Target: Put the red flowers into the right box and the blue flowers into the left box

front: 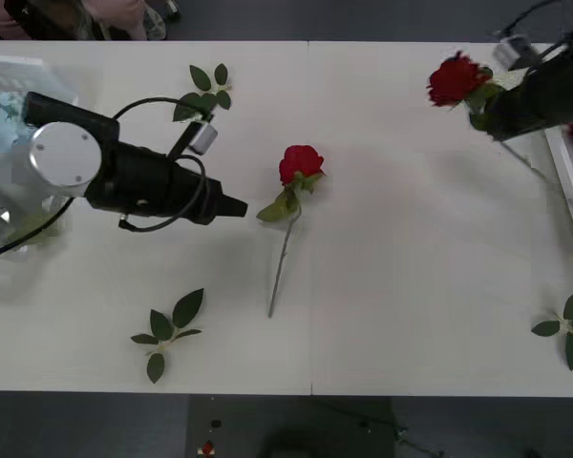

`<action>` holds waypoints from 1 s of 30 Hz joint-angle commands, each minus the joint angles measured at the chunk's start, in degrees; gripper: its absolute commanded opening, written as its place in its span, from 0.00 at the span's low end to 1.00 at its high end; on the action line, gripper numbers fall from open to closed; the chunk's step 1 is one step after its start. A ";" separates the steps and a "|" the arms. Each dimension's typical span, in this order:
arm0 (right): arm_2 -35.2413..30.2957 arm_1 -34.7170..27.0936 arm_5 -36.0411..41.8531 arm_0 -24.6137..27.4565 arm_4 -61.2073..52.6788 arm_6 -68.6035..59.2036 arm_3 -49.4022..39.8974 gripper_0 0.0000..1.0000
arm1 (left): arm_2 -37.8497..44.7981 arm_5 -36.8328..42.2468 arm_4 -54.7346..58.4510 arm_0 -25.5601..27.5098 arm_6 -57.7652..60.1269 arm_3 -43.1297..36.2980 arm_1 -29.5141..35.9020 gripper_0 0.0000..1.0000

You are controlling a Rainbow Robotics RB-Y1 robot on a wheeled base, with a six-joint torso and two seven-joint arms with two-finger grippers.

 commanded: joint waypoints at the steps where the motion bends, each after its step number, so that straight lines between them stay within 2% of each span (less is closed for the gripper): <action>1: -0.08 -9.92 -0.14 -2.30 1.82 -1.03 1.74 0.00 | -1.82 -0.05 -1.39 -4.40 7.13 3.39 -3.62 0.80; 7: 0.10 -15.11 -2.96 -2.21 8.50 -1.29 7.98 0.00 | -5.60 -0.14 -4.03 -7.83 7.57 10.77 -9.42 0.81; 14: 0.10 -13.70 -18.78 -2.21 13.42 -1.82 19.67 0.00 | -8.94 -0.22 -4.91 -11.70 7.57 21.23 -16.46 0.80; 22: 0.10 -9.49 -35.83 -2.12 16.85 -3.05 29.43 0.00 | -10.09 -1.19 -7.72 -12.75 7.48 24.39 -20.15 0.80; 23: 0.10 -9.40 -36.97 -2.12 17.56 -3.23 30.39 0.00 | -10.61 -1.72 -8.25 -12.84 7.57 24.48 -20.41 0.76; 24: 0.10 -9.40 -37.50 -2.12 17.91 -3.40 30.83 0.00 | -10.88 -2.07 -8.42 -12.93 7.48 24.39 -20.50 0.65; 26: 0.10 -9.40 -39.08 -2.12 17.91 -3.76 32.42 0.00 | -11.84 -3.92 -8.95 -12.93 7.48 24.48 -20.59 0.06; 27: 0.10 -9.40 -39.43 -2.21 17.99 -3.84 32.77 0.05 | -11.93 -4.44 -9.04 -12.93 7.48 24.39 -20.59 0.01; 28: 0.10 -9.40 -40.66 -2.12 17.91 -3.84 33.73 0.17 | -12.20 -5.41 -10.09 -12.93 7.22 24.39 -20.59 0.00; 30: 0.10 -9.57 -41.89 -2.12 17.91 -3.49 34.61 0.33 | -12.20 -5.85 -11.94 -12.93 7.13 24.13 -20.59 0.00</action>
